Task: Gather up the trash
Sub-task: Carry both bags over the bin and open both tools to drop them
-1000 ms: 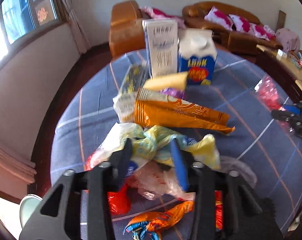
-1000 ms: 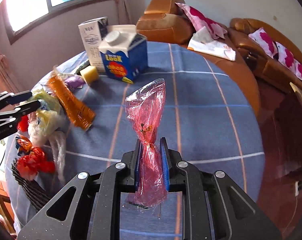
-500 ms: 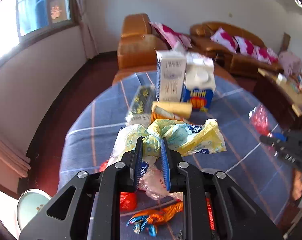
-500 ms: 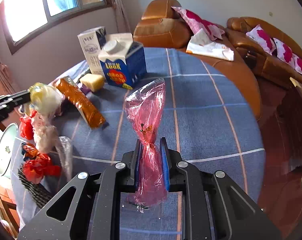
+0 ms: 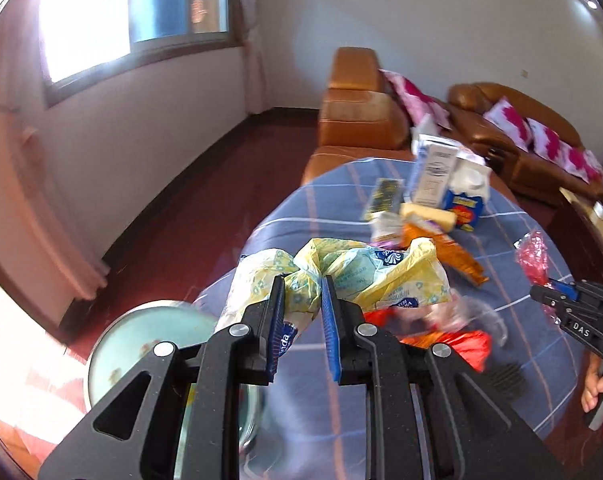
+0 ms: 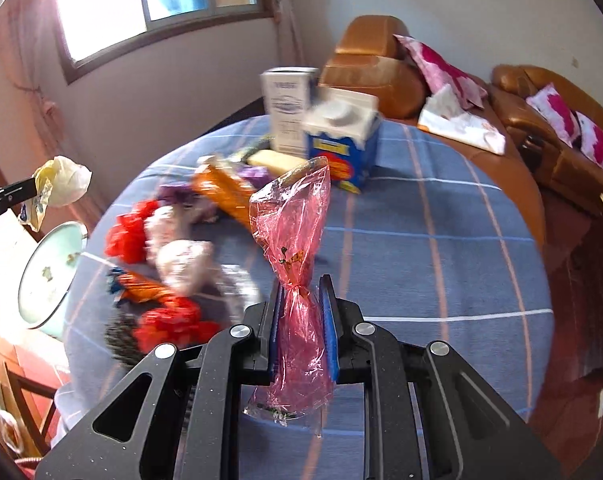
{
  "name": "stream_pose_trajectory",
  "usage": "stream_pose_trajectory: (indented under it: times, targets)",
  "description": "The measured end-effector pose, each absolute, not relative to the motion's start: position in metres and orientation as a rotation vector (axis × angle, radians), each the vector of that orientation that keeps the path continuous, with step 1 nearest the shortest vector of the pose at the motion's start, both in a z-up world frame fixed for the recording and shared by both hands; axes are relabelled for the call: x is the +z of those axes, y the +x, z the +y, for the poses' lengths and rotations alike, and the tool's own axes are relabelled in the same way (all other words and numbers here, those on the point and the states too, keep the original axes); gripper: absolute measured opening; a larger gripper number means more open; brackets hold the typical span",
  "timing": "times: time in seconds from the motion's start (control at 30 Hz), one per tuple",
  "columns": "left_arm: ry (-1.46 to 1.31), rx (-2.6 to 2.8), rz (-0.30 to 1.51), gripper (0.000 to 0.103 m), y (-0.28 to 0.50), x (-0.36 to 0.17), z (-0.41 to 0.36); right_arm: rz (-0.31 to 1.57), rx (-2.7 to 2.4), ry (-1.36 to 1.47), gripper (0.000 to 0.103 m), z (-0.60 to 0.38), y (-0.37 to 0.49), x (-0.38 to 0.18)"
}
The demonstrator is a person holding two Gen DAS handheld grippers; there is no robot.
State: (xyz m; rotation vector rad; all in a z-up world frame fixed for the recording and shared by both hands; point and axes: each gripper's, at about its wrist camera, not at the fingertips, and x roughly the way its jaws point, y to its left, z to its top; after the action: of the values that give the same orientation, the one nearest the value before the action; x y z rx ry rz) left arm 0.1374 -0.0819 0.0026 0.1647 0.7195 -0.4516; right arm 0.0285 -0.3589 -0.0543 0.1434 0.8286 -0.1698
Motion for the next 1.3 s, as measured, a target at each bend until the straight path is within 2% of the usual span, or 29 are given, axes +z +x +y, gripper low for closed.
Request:
stream_pose_trajectory:
  times: [0.77, 1.3]
  targets:
    - [0.065, -0.159, 0.732, 0.019, 0.122, -0.020, 0.064, 0.847, 0.138, 0.071, 0.019, -0.192, 0.092, -0.058]
    - [0.068, -0.038, 0.773, 0.019, 0.135, -0.050, 0.094, 0.869, 0.221, 0.022, 0.019, -0.113, 0.135, -0.072]
